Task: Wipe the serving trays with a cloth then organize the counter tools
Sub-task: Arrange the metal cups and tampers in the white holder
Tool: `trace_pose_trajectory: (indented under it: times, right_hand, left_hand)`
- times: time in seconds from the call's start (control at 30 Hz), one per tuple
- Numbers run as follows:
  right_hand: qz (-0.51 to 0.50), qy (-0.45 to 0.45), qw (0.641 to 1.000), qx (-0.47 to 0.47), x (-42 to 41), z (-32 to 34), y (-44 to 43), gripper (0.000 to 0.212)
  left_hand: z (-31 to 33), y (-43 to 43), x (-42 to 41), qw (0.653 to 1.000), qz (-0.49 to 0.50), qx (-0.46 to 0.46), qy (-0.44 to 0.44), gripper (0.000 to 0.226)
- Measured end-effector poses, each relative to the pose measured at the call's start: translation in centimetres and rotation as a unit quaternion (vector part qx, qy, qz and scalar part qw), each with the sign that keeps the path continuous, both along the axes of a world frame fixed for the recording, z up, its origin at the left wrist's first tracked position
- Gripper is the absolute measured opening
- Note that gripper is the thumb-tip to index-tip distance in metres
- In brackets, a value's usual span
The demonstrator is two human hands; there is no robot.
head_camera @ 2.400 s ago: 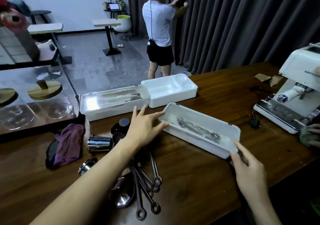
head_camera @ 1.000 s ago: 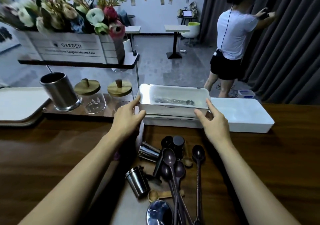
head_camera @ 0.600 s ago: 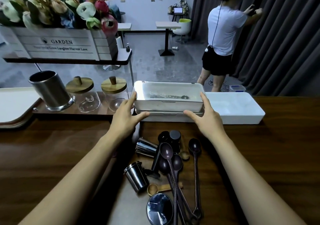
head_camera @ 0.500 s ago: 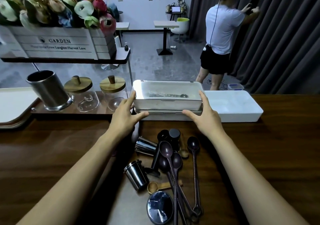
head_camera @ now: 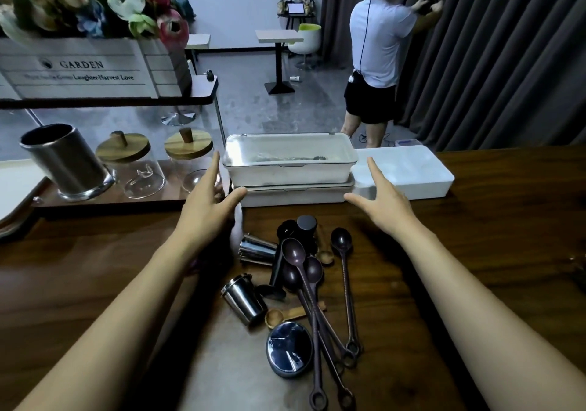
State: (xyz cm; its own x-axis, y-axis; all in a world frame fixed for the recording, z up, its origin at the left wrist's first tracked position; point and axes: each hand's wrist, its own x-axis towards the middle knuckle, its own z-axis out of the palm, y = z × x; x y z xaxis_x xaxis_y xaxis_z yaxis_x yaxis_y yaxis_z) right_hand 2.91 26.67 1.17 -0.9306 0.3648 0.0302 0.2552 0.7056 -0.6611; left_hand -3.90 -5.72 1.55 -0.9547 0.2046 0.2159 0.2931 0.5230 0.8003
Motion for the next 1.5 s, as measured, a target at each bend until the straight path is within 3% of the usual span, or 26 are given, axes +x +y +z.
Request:
trace_pose_trajectory:
  times: [0.1, 0.17, 0.23, 0.47, 0.7, 0.87, 1.23, 1.5]
  right_hand:
    - [-0.022, -0.009, 0.999, 0.023, 1.2, -0.9, 1.5, 0.091]
    - [-0.036, -0.015, 0.998, 0.039, 1.8, -1.4, 2.6, 0.087]
    - [-0.054, -0.018, 0.998, 0.030, 2.5, -1.6, 3.6, 0.085]
    - [-0.078, 0.003, 0.997, -0.005, 5.4, -1.7, 8.6, 0.084]
    - [-0.098, 0.028, 0.995, -0.009, 5.8, -1.8, 13.2, 0.081]
    - [-0.101, 0.018, 0.995, -0.007, 5.2, -2.5, 15.7, 0.077]
    - [-0.093, 0.005, 0.996, -0.004, 3.4, -2.8, 18.1, 0.071]
    - [-0.087, 0.007, 0.996, -0.029, 2.0, -3.6, 18.2, 0.075]
  left_hand:
    - [1.0, 0.8, 3.0, 0.991, 0.035, -0.039, 0.124, 0.075]
    - [2.2, 3.0, 5.4, 0.979, 0.003, -0.031, 0.203, 0.067]
    - [3.2, 6.6, 7.4, 0.974, -0.056, -0.022, 0.219, 0.065]
    - [2.5, 20.3, 8.7, 0.984, -0.162, -0.026, 0.071, 0.074]
    - [-0.4, 27.3, 7.5, 0.981, -0.121, 0.067, -0.139, 0.081]
    - [-3.0, 29.0, 7.0, 0.980, -0.082, 0.084, -0.160, 0.083]
    - [-4.6, 29.9, 5.6, 0.988, -0.052, -0.008, -0.144, 0.085]
    - [-5.9, 29.0, 4.5, 0.990, -0.035, -0.009, -0.138, 0.085]
